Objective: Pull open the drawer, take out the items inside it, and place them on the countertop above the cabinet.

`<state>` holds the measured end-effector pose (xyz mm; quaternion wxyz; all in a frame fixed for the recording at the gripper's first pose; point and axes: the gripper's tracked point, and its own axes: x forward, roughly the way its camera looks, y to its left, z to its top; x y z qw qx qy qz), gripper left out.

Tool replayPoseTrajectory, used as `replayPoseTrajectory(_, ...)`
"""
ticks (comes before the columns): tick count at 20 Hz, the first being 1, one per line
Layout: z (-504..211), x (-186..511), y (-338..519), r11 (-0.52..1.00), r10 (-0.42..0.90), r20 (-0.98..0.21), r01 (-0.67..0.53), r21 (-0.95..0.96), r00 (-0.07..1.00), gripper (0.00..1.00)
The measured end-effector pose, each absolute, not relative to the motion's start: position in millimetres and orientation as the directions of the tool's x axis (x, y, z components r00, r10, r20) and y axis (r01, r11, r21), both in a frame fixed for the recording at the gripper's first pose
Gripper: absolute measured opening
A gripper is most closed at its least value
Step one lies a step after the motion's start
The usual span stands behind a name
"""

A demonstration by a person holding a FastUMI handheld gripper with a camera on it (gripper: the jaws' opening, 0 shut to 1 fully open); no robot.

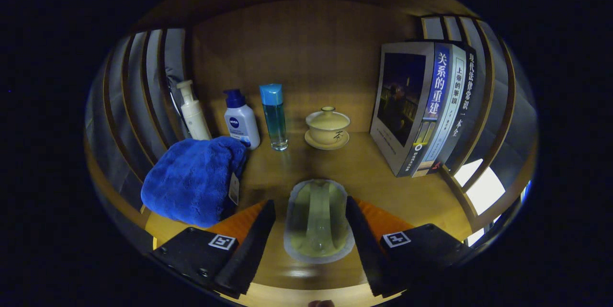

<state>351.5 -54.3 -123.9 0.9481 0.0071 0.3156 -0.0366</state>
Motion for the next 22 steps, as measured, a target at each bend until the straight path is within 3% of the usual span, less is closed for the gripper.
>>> replayPoseTrajectory(8,-59,319,-28,0.999,-0.04,-0.47,0.03,-0.029,0.882,0.97)
replayPoseTrajectory(17,41,204,-23,0.999,0.026,-0.274,-0.036,-0.03,0.962,0.98)
replayPoseTrajectory(22,40,136,-9,0.998,0.054,-0.219,-0.059,-0.014,0.974,0.98)
